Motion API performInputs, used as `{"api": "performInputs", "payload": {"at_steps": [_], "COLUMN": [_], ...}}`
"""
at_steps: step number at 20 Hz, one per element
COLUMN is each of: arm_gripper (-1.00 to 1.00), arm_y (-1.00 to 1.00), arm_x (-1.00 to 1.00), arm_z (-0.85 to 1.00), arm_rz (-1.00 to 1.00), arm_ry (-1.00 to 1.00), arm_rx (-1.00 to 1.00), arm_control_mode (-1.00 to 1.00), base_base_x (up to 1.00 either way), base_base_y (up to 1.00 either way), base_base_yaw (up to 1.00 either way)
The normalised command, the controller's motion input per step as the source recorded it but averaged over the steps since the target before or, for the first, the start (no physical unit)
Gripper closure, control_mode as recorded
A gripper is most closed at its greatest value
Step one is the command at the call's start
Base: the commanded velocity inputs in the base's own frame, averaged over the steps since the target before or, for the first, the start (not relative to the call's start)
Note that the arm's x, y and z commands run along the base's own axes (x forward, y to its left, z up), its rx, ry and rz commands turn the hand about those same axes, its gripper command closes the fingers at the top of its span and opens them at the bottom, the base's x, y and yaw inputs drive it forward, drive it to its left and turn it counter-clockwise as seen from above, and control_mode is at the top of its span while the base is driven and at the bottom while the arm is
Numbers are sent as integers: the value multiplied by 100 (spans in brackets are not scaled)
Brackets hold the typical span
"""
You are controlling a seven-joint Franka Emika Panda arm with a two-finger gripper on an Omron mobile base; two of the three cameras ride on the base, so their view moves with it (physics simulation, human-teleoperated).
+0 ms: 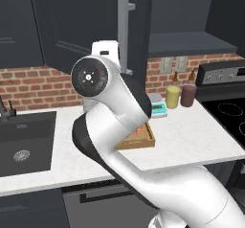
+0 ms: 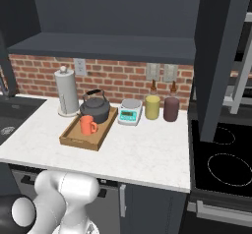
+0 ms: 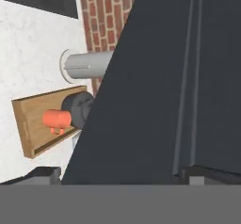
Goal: Pick the kettle from the counter and place it on the tray. Then pick the mug from the cabinet and place it on the tray. Then close the cabinet doors.
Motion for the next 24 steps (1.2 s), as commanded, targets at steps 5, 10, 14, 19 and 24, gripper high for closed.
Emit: {"api": "performInputs", "payload": {"at_steps": [5, 10, 14, 19, 24], "arm_gripper": [-100, -100, -100, -100, -100], "arm_y": [-66, -60, -60, -51, -42], "arm_x": [64, 76, 84, 89, 89], "arm_z": [-1, -3, -10, -16, -18], "arm_rz": [-19, -11, -7, -1, 0], "arm_ry": [6, 3, 6, 3, 0], "arm_rx": [0, 0, 0, 0, 0], "arm_control_mode": [-100, -100, -100, -100, -100], "base_base_x": [0, 0, 0, 0, 0], "base_base_y": [0, 0, 0, 0, 0], "base_base_yaw": [0, 0, 0, 0, 0]}}
